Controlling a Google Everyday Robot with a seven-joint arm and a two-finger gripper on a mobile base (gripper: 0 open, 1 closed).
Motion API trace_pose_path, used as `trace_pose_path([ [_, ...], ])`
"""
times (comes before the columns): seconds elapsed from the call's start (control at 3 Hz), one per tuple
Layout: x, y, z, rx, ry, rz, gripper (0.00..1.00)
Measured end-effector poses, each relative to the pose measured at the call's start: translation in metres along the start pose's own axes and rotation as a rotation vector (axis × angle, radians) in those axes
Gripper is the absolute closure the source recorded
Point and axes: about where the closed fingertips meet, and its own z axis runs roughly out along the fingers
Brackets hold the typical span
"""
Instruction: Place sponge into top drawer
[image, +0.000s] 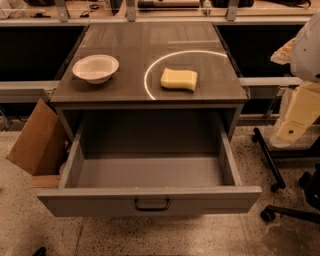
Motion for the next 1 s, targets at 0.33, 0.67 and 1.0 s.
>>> trace_pose_path([
  [0.33,-0.011,-0.027,0.028,0.005,-0.097,0.063,0.0],
  [0.67,-0.033,-0.068,0.064,0.012,-0.231,0.133,0.0],
  [1.0,-0.055,-0.105,0.096,0.007,-0.382,0.201,0.0],
])
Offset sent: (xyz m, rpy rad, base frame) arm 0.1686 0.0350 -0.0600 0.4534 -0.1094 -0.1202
